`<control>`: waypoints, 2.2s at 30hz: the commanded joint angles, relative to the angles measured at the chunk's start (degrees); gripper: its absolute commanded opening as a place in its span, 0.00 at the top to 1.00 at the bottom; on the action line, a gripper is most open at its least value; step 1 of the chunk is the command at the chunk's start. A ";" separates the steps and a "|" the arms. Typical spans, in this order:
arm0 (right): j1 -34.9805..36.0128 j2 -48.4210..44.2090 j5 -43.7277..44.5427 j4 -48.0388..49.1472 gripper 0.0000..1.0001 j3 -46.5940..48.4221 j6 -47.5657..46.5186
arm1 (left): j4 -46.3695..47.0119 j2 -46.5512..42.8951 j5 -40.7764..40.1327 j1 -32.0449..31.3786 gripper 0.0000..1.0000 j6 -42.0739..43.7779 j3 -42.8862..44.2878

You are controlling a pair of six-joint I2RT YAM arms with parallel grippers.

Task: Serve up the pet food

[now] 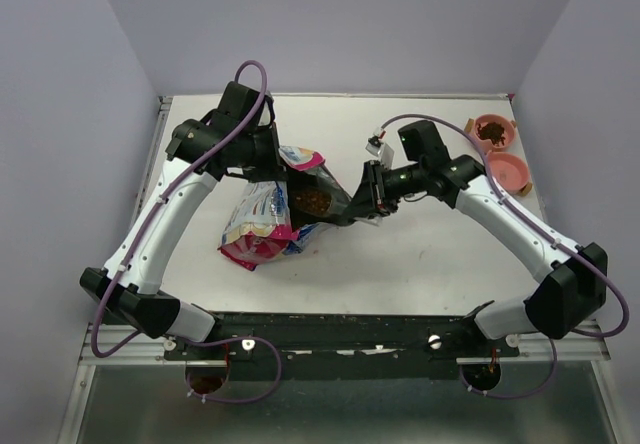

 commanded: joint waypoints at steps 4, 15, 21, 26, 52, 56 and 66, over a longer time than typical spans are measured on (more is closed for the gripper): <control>-1.07 -5.53 -4.96 13.42 1.00 -4.24 8.14 | 4.94 -2.63 1.76 0.13 1.00 -0.04 2.85; -3.36 -7.91 -8.56 17.72 1.00 -9.51 11.66 | 5.56 -3.69 2.11 0.31 1.00 -0.12 1.53; -3.80 -10.02 -14.18 33.66 1.00 -18.64 21.21 | 5.56 -3.95 2.55 0.48 1.00 -0.21 1.80; -4.59 -9.58 -15.95 46.89 1.00 -24.10 28.79 | 5.65 -4.48 2.55 0.48 1.00 -0.30 1.80; -5.73 -4.04 -18.41 90.96 1.00 -37.56 45.43 | 5.12 -5.53 2.20 0.92 1.00 -0.21 2.85; -5.82 -4.57 -18.76 83.55 1.00 -37.37 40.57 | 5.38 -5.71 2.38 1.27 1.00 -0.12 2.50; -5.73 -8.08 -18.06 90.77 1.00 -40.28 45.06 | 5.12 -5.53 2.20 1.36 1.00 -0.03 2.50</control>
